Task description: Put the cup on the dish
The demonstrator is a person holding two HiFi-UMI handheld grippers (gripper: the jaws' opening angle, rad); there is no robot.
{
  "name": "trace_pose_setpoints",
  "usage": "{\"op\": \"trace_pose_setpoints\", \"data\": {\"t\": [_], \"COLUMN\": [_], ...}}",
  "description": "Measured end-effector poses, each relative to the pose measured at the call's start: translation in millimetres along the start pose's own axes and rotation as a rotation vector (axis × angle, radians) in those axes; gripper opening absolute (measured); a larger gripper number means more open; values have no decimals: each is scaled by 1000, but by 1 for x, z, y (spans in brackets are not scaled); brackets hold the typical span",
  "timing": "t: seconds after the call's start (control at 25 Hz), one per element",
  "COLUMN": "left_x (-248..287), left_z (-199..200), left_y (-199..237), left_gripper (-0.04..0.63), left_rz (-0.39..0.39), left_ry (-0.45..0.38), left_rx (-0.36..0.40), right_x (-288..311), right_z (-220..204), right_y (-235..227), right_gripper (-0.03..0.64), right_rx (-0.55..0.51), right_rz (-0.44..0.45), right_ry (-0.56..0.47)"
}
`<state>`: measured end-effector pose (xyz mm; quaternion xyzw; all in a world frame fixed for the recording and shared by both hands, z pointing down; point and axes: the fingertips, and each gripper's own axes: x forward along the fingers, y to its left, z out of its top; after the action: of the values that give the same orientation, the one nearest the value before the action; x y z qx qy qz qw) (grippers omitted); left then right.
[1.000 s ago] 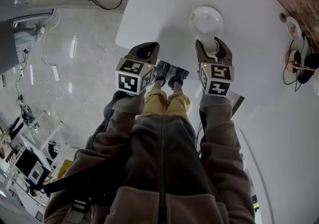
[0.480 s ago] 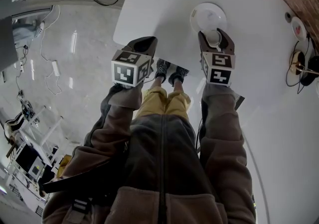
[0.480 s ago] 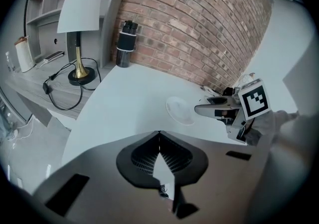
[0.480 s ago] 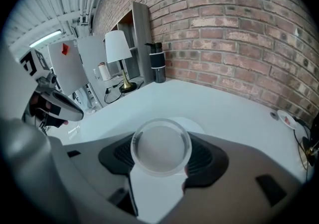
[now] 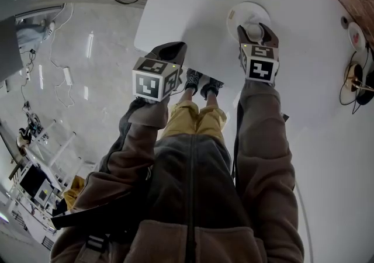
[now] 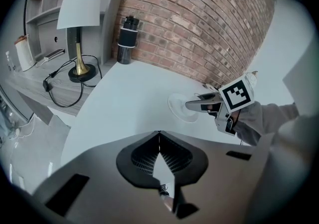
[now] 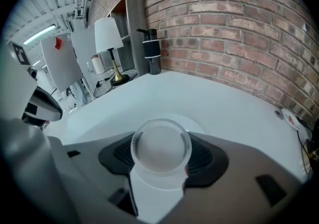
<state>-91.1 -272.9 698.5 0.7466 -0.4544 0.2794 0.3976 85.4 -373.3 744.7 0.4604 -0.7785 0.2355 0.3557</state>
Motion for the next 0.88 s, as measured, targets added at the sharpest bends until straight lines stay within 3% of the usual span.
{"op": "trace_pose_setpoints", "data": {"t": [0.76, 0.88], "left_x": [2, -1], "left_z": [9, 18], "left_y": [-5, -9], "left_gripper": [6, 6], "left_rz": [-10, -11], "left_ry": [-14, -35], "left_rx": [2, 29], "right_x": [14, 9], "right_z": [8, 14], "right_y": [1, 2], "right_gripper": [267, 320], "right_rx": [-103, -100], "right_rz": [42, 79], "right_ry": [34, -14]}}
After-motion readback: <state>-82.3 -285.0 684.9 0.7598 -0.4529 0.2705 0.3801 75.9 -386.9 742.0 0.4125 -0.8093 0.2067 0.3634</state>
